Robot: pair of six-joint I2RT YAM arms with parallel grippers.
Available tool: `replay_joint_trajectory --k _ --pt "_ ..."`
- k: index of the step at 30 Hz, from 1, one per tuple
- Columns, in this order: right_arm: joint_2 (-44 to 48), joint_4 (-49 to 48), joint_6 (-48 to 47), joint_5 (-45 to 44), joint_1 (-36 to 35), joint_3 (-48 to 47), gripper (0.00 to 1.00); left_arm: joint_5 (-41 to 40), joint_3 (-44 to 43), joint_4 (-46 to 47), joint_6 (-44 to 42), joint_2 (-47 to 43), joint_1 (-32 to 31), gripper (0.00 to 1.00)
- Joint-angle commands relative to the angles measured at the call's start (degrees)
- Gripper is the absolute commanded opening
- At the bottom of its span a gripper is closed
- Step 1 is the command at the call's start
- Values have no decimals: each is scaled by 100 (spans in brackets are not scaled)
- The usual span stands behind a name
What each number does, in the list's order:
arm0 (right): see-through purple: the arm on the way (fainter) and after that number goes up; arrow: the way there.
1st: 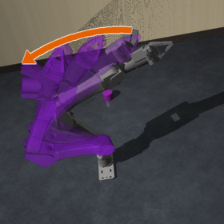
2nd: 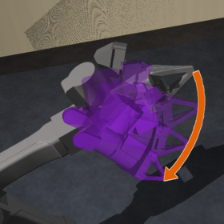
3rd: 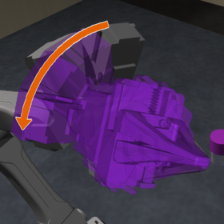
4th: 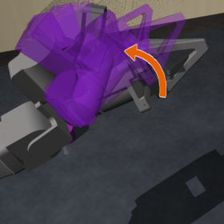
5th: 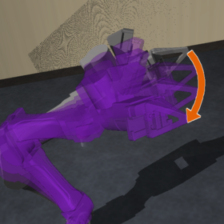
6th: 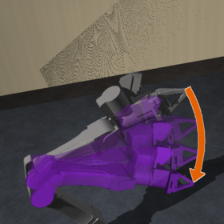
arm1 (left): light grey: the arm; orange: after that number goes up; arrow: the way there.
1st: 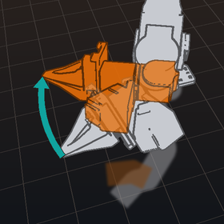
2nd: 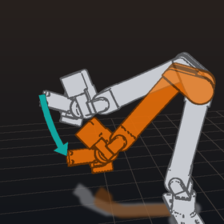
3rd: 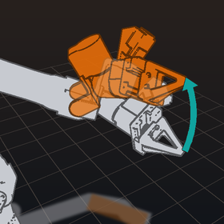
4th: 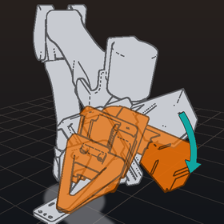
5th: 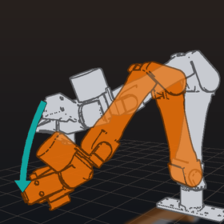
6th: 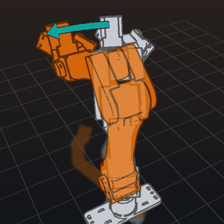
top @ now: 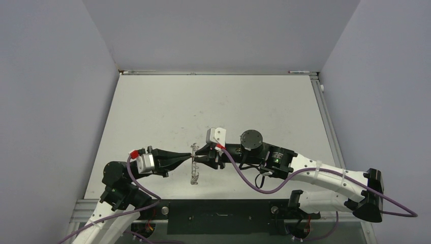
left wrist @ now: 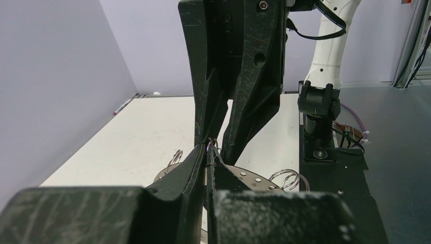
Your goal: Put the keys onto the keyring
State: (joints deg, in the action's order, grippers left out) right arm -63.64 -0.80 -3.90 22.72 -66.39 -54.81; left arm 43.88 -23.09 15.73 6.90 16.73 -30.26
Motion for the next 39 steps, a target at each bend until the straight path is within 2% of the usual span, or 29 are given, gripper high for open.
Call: replay_joint_trajectory --k 1,15,27,30,37,39 --pt "31 -432 86 187 47 29 23 -109 -22 419 75 -45 46 0" --pt "72 -539 108 352 47 18 22 -144 -29 413 84 -21 64 0" --pt "-26 -541 97 440 47 -21 6 -175 -20 418 93 -3 72 0" --pt "-34 -541 67 441 52 -29 5 -171 -20 412 88 6 69 0" --pt "-62 28 -273 283 52 -363 5 -118 -68 167 -131 39 73 0" --pt "-56 320 -379 208 48 -454 5 -112 -73 123 -168 56 73 4"
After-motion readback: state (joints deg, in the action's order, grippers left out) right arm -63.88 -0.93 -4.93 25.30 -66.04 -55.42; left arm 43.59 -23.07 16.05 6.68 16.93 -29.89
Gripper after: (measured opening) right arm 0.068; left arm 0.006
